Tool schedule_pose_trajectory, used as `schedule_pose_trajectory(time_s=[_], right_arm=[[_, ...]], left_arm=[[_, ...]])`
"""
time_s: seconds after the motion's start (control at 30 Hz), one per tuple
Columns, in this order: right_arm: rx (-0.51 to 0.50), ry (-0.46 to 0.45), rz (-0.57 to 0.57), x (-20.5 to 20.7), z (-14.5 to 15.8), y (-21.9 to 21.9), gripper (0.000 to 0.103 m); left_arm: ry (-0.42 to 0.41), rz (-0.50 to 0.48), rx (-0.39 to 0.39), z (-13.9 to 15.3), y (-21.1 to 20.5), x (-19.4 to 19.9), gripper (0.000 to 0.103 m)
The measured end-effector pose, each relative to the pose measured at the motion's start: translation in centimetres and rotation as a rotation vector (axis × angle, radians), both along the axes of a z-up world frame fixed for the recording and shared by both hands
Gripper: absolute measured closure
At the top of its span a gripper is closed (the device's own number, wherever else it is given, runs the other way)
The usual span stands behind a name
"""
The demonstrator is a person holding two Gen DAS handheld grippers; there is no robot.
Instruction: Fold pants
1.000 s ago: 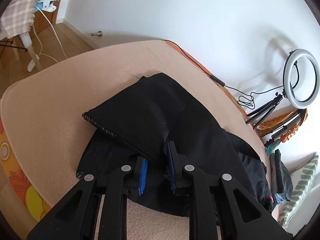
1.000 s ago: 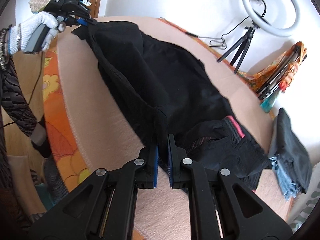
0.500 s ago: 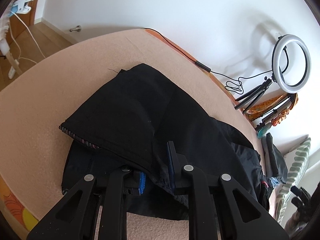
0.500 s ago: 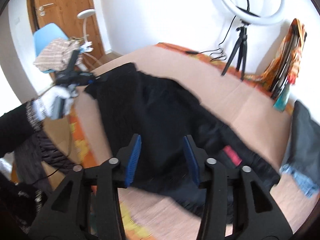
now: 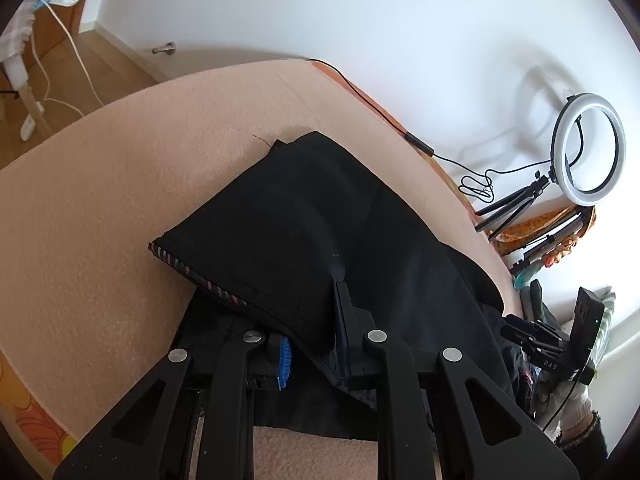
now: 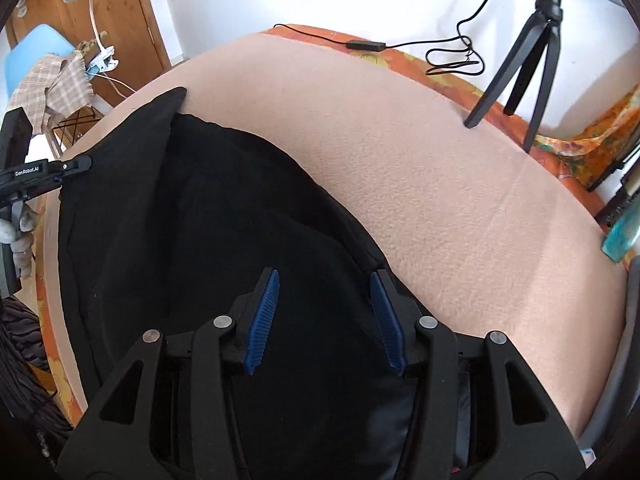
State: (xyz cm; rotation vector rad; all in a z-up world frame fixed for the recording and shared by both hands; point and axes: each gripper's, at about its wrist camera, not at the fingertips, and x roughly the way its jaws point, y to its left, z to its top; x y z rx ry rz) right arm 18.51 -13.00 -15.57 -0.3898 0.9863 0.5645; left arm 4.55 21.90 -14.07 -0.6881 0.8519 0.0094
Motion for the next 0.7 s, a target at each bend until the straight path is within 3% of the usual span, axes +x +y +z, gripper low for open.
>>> schedule_pose_trajectory(time_s=[0.03, 0.07, 0.13, 0.33, 0.47, 0.63, 0.67, 0.7], right_arm=[[0.005, 0.003, 0.006, 0.2, -0.1, 0.1, 0.076], [0.006, 0.015, 0.017, 0.4, -0.2, 0.3, 0.087], [-0.025, 0.002, 0.031, 0.5, -0.3, 0.8, 0.097], [-0.065, -0.056, 0.07, 0.3, 1.8, 1.2, 0.102], [-0.045, -0.135, -0.008, 2.9, 4.6, -0.4, 0.103], [0.107, -0.022, -0.051, 5.6, 5.4, -2.4, 0.102], [0.133, 0.013, -0.044, 5.5, 5.1, -2.6, 0.1], [0.148, 0.038, -0.035, 5.3, 4.8, -2.7, 0.092]], left_arm=[[-0.001, -0.001, 0.001, 0.1, 0.0, 0.0, 0.087], [-0.004, 0.002, 0.007, 0.1, 0.0, 0.1, 0.087], [-0.012, 0.006, 0.011, 0.3, 0.0, 0.0, 0.089], [-0.035, 0.015, 0.015, 0.6, 0.0, -0.5, 0.095], [-0.032, 0.013, 0.025, 0.4, -0.2, -0.5, 0.096], [-0.023, 0.019, 0.01, 0.2, 0.0, -0.5, 0.096], [-0.022, 0.019, 0.015, 0.2, -0.1, -0.5, 0.096], [-0.021, 0.019, 0.015, 0.2, -0.1, -0.4, 0.096]])
